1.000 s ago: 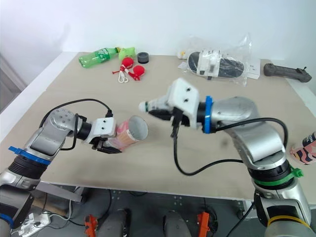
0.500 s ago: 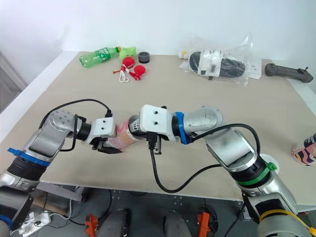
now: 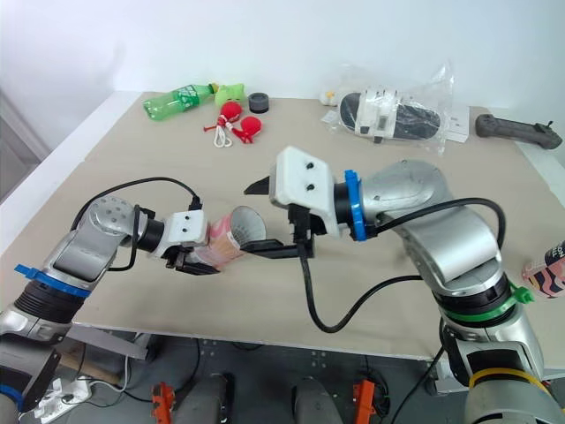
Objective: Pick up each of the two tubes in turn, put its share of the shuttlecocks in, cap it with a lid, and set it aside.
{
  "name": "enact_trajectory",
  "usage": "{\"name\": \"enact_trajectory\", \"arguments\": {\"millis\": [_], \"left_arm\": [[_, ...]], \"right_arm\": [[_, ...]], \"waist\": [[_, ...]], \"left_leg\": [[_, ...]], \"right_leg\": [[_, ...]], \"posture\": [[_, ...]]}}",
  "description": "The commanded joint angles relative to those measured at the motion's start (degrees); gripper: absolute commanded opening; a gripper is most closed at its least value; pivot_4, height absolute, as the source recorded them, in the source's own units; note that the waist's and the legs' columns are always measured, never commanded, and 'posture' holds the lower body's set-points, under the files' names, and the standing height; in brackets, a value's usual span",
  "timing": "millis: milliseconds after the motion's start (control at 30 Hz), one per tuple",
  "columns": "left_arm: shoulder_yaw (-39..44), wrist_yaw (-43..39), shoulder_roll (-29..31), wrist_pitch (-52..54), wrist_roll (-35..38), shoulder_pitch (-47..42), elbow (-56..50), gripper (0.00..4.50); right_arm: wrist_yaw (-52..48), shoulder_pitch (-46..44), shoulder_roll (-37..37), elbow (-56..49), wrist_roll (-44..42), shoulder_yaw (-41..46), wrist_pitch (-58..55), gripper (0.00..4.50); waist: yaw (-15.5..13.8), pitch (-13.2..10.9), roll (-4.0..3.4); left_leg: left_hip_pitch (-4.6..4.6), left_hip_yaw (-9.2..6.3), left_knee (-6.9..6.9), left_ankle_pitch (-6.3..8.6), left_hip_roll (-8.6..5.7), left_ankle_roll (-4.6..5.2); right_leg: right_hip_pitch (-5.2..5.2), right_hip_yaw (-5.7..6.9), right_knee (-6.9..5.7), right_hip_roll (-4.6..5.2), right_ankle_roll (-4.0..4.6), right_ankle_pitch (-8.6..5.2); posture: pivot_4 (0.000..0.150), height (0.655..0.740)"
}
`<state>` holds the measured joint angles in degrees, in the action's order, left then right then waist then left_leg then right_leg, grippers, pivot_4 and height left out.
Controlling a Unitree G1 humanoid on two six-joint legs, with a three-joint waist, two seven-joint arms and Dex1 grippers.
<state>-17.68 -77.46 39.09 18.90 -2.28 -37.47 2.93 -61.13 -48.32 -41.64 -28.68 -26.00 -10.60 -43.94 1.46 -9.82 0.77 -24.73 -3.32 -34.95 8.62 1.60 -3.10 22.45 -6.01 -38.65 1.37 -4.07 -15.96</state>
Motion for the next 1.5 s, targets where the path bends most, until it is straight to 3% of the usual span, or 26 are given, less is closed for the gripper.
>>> {"name": "enact_trajectory", "arguments": {"millis": [33, 233, 500, 833, 1267, 1500], "left_arm": [[-2.66, -0.06, -0.6, 0.31, -0.16, 1.48, 0.36, 2.87], [-2.66, 0.0, -0.57, 0.69, -0.07, 1.63, 0.05, 2.87], [-2.53, 0.42, -0.8, 1.16, 0.0, 1.87, -0.44, 2.87], [-2.32, 0.94, -0.97, 2.04, 0.33, 2.52, -1.48, 2.87], [-2.44, 1.43, -1.73, 2.04, 0.28, 2.86, -1.16, 2.87], [-2.77, 1.97, -3.08, 1.29, 0.28, 2.51, -0.15, 2.87]], "right_arm": [[-0.85, -2.56, -0.5, 3.47, 1.48, -0.52, 2.39, 2.71], [-2.71, -7.52, 3.97, 14.0, 14.42, -14.77, 12.51, 0.06], [-4.85, -10.45, 12.07, 24.13, 25.53, -25.53, 21.48, 0.06], [-6.96, -10.28, 18.53, 26.66, 28.86, -25.81, 23.68, 0.06], [-13.32, -7.17, 6.83, 9.38, 15.68, -9.68, 11.72, 0.06], [-14.3, -7.57, 1.67, 10.01, 12.4, -6.23, 10.13, 0.06]], "waist": [[0.01, 0.0, 0.0], [0.13, 0.0, -0.02], [-0.05, 0.0, -0.02], [1.13, 0.05, -0.04], [-0.06, 0.03, -0.03], [-0.14, 0.03, -0.03]], "left_leg": [[0.0, 0.0, 0.0, 0.0, 0.01, 0.0], [0.06, 0.07, 0.02, 0.0, 0.04, 0.0], [-0.05, 0.02, 0.04, 0.0, 0.0, 0.0], [0.47, 0.01, 0.07, -0.03, 0.13, 0.04], [0.15, -0.07, 0.1, -0.02, 0.0, 0.03], [0.17, -0.01, 0.09, -0.03, 0.03, 0.03]], "right_leg": [[0.0, 0.01, 0.0, -0.01, 0.01, 0.0], [0.01, 0.01, -0.01, -0.01, 0.08, -0.01], [0.07, 0.04, -0.01, 0.0, -0.19, 0.08], [-0.2, 0.1, -0.37, -0.11, 0.3, -0.08], [-0.08, 0.17, -0.29, 0.04, -0.07, -0.11], [-0.11, 0.23, -0.28, 0.09, 0.19, -0.25]], "posture": [[0.15, 0.74], [0.15, 0.74], [0.15, 0.74], [0.15, 0.74], [0.15, 0.74], [0.15, 0.74]]}}
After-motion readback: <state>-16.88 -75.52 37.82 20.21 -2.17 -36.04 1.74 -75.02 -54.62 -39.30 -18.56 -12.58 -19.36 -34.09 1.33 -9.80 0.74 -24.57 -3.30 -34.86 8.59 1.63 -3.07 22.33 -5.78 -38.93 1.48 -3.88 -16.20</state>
